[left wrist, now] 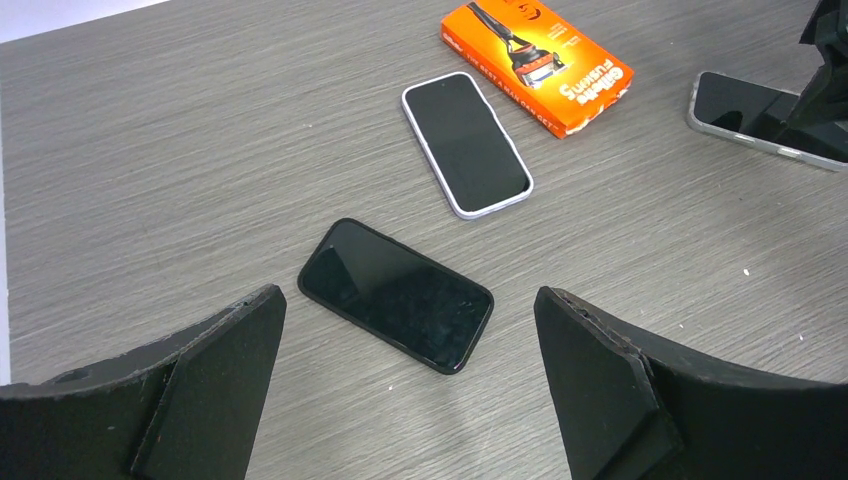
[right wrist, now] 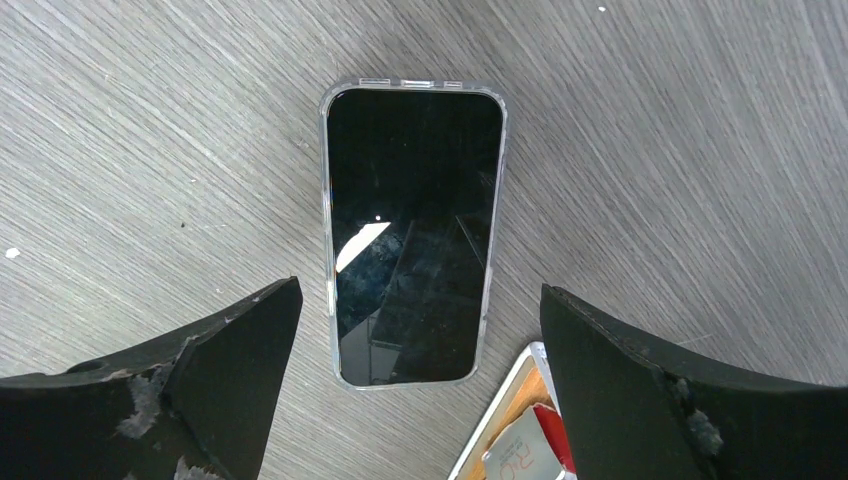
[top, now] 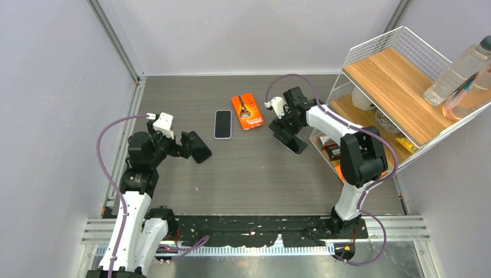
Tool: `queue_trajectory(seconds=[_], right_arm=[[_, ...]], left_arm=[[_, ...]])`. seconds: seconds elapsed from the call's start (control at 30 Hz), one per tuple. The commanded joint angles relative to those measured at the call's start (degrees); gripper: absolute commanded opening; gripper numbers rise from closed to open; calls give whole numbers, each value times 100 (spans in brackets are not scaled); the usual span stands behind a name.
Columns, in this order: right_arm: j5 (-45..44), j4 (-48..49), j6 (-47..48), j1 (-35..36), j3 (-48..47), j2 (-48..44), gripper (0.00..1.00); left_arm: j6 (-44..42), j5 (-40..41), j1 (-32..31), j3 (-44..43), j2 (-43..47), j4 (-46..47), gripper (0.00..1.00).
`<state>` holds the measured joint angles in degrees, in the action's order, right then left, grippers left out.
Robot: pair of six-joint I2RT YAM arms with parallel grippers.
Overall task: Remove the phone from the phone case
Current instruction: Pick up the phone at the center of the board.
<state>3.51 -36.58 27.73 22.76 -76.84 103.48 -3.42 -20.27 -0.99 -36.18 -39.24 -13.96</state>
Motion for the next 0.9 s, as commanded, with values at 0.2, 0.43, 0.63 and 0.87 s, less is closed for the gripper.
queue_trajectory(seconds=[0.2,0.43,0.63,0.87], right_arm=[[428,-309,420,-212,-68,339,95],[470,-247,524,-285,-55,499,95],[528,-316,595,-324,-168,674,95],[610,-405,670,-334,-247,905,96]], left_arm=[[45,-144,29,-77,38,187,99],[42,-145,29,-67,58,182,99],[28,-136,29,-66,74,186,99],[24,-137,30,-58,55,196,99]])
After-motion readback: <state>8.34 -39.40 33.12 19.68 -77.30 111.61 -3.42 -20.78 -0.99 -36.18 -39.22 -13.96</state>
